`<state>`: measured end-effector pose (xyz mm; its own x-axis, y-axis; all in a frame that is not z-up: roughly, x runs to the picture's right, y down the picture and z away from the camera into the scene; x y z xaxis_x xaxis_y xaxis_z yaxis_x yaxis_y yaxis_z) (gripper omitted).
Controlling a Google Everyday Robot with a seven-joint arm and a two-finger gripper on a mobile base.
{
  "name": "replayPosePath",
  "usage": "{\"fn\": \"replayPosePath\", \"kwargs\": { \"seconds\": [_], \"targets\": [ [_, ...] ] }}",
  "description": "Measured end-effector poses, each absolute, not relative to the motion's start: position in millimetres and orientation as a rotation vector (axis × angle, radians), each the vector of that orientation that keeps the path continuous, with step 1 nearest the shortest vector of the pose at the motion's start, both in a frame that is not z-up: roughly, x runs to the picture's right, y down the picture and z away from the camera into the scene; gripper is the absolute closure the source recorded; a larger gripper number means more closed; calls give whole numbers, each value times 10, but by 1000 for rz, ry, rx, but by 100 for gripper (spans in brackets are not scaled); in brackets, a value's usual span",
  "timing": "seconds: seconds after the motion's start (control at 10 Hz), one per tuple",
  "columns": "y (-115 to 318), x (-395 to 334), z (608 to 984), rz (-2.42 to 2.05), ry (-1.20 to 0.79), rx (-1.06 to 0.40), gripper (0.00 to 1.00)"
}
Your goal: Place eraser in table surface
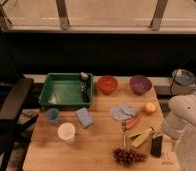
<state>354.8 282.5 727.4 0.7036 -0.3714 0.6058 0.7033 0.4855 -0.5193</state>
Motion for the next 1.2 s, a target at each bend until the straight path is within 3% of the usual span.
{"fn": "replayPosePath", "kwargs": {
  "seconds": [1.2],
  "targets": [
    [3166,3294,7444,-764,-728,-790,35]
  ]
}}
